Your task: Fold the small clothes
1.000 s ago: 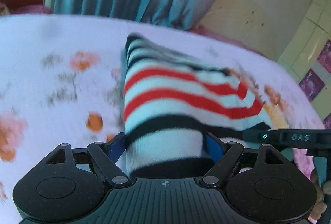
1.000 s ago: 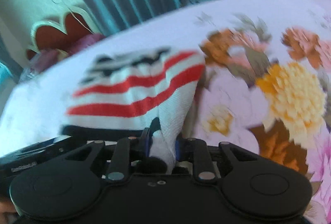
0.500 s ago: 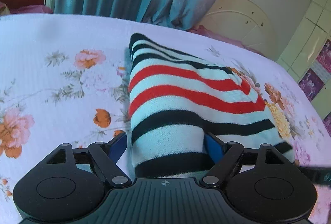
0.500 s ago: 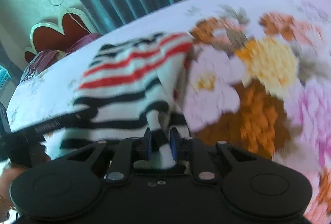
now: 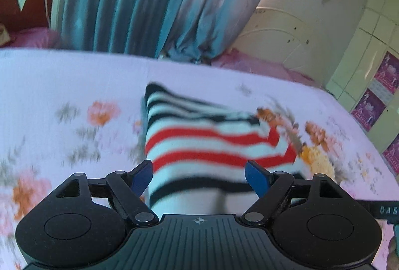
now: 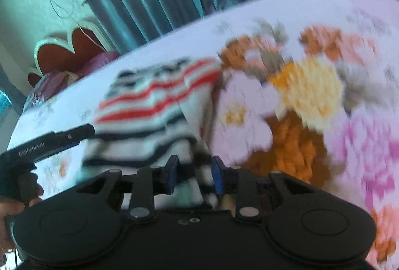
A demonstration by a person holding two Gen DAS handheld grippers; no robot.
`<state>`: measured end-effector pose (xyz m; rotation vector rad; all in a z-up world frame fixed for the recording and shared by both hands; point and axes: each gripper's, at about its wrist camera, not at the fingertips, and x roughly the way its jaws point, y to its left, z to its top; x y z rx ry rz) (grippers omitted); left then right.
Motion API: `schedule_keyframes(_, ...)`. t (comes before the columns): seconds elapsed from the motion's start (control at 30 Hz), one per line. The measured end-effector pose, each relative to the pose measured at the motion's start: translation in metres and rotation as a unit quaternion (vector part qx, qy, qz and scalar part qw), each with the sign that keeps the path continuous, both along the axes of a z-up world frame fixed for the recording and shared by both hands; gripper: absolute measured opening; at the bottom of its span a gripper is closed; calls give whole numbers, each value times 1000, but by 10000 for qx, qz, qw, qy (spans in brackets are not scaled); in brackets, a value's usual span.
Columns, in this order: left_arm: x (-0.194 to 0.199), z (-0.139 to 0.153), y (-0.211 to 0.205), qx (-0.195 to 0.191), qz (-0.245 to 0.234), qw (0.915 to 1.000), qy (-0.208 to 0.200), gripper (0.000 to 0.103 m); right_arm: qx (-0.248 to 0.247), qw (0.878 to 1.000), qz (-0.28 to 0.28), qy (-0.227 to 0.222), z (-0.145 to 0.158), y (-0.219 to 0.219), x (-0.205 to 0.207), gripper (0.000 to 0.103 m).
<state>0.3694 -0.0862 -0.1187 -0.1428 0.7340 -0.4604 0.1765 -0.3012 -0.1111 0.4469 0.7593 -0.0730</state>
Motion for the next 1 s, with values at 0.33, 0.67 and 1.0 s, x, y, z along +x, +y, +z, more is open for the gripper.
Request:
schedule_keyframes(0.33,62,-1,-19,262,152,9995,-99,80,-177,9992,-196,-289,19,-3,75,33)
schedule_keyframes(0.67,100,-44,-42,670,225,9974,114,80,-580,9962,-635,114,-25,-6,161,26)
schedule_keyframes(1.0,105,-60,-35,555,362,9975,263,80,-1030,9931,-552,16,-38,-7,158,28)
